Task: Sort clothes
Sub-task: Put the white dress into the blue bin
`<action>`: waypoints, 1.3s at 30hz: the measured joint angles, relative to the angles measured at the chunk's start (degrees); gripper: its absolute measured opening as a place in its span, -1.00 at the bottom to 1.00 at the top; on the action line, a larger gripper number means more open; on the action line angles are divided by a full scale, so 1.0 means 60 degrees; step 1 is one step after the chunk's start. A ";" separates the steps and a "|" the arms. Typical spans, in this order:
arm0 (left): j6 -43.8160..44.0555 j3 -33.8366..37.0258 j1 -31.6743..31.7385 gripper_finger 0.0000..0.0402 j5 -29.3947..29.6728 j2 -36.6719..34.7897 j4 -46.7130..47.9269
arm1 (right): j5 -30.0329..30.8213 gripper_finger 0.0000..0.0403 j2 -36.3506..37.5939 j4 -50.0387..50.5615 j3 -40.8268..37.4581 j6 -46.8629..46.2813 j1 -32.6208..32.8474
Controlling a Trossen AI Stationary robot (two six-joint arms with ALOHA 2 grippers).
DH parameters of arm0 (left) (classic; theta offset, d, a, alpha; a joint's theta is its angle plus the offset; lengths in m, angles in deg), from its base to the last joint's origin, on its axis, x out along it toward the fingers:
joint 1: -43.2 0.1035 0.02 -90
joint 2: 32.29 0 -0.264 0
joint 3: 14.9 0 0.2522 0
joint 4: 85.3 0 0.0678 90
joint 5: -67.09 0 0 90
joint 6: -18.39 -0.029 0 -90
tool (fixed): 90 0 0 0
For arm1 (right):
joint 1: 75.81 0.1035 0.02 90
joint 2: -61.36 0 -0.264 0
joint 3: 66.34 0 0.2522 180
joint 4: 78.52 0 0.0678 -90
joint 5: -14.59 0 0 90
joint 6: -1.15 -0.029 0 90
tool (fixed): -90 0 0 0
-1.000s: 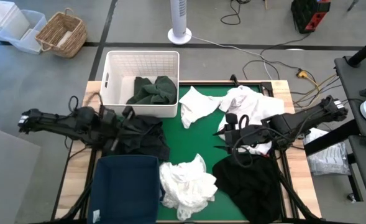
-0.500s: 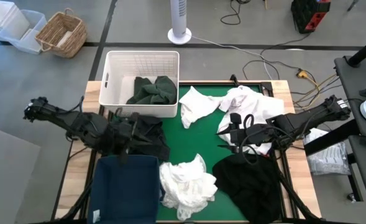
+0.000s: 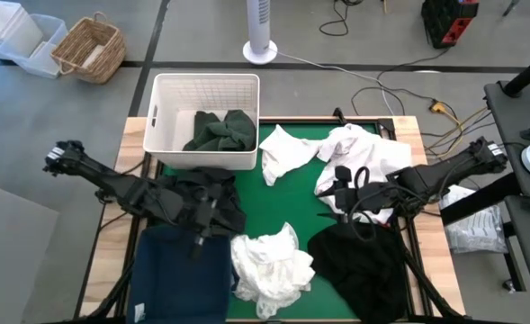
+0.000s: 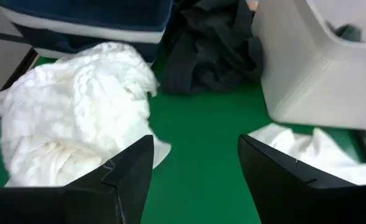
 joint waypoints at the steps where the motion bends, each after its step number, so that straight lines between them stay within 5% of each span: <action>1: -0.0026 0.0000 0.0000 -1.00 0.0000 0.0145 -0.0112 | -0.0004 0.14 0.0000 0.0129 -0.0003 -0.0134 0.0084; 14: -0.0670 -0.0782 0.0000 -1.00 0.0025 0.2314 -0.1003 | 0.0007 0.17 0.0000 0.1581 -0.0162 -0.2386 0.1296; 29: 0.0459 -0.2533 -0.0048 -0.99 -0.0219 0.4433 0.0195 | 0.1004 0.20 0.0109 0.1585 -0.0777 -0.3488 0.2756; 39: 0.1453 -0.3849 -0.0073 -0.45 -0.0197 0.5936 0.1609 | 0.1300 0.37 0.0106 0.1546 -0.0920 -0.3336 0.3167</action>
